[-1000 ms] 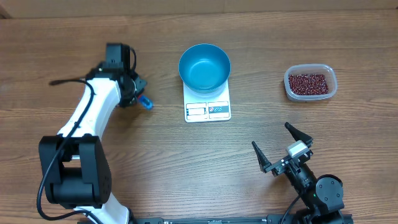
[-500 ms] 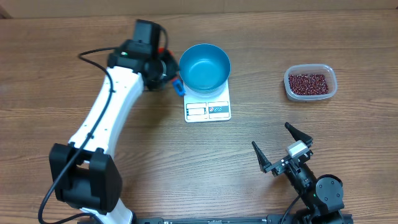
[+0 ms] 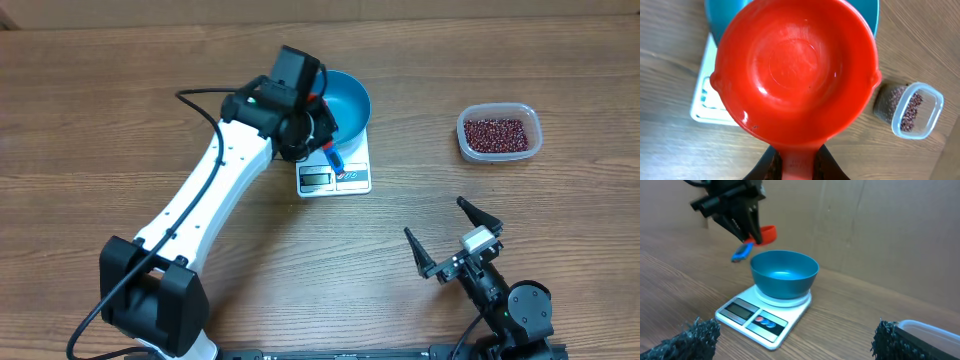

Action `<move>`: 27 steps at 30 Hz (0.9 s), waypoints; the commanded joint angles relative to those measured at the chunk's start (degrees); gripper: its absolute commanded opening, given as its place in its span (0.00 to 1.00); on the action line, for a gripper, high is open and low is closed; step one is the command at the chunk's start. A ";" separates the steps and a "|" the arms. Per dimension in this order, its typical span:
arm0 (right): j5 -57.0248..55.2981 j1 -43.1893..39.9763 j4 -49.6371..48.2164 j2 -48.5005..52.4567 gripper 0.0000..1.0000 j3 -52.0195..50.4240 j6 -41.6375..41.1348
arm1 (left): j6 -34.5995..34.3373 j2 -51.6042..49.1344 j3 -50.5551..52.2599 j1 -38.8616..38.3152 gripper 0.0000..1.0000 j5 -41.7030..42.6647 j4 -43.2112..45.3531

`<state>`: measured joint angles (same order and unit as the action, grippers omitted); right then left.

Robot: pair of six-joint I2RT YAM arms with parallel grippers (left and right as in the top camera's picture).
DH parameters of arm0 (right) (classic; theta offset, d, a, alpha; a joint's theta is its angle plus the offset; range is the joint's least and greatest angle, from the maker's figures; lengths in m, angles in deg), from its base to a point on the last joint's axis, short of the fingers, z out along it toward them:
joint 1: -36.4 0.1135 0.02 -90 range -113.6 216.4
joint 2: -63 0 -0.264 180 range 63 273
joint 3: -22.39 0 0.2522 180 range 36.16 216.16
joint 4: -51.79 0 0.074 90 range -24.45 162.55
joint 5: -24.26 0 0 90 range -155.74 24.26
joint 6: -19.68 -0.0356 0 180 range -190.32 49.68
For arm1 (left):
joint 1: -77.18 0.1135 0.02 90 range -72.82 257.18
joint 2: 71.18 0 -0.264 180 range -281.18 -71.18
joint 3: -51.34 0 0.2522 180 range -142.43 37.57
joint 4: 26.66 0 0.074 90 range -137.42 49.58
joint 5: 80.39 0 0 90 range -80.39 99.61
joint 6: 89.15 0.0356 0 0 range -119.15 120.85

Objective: Scoop item into bowl and weigh 150g on scale
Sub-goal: 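Carry the scoop over the scale toward the right gripper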

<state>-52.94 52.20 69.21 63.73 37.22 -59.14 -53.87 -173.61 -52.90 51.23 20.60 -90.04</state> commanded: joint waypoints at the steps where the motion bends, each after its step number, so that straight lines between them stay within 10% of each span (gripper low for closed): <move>1: 4.17 -0.11 -1.33 -0.57 1.00 -0.59 -8.13 | -4.46 1.57 -1.29 -1.49 0.04 0.50 0.07; 12: 3.78 -0.11 -2.54 -0.57 1.00 -0.59 -58.47 | -13.18 1.55 -1.29 -4.72 0.04 0.46 1.11; 27: 6.01 -0.11 -3.45 -0.57 1.00 -0.59 -68.11 | -21.86 1.55 -1.27 -7.48 0.04 0.70 1.73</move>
<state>-47.63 52.20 66.39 63.73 37.22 -127.31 -73.06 -173.61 -52.90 44.56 21.01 -88.51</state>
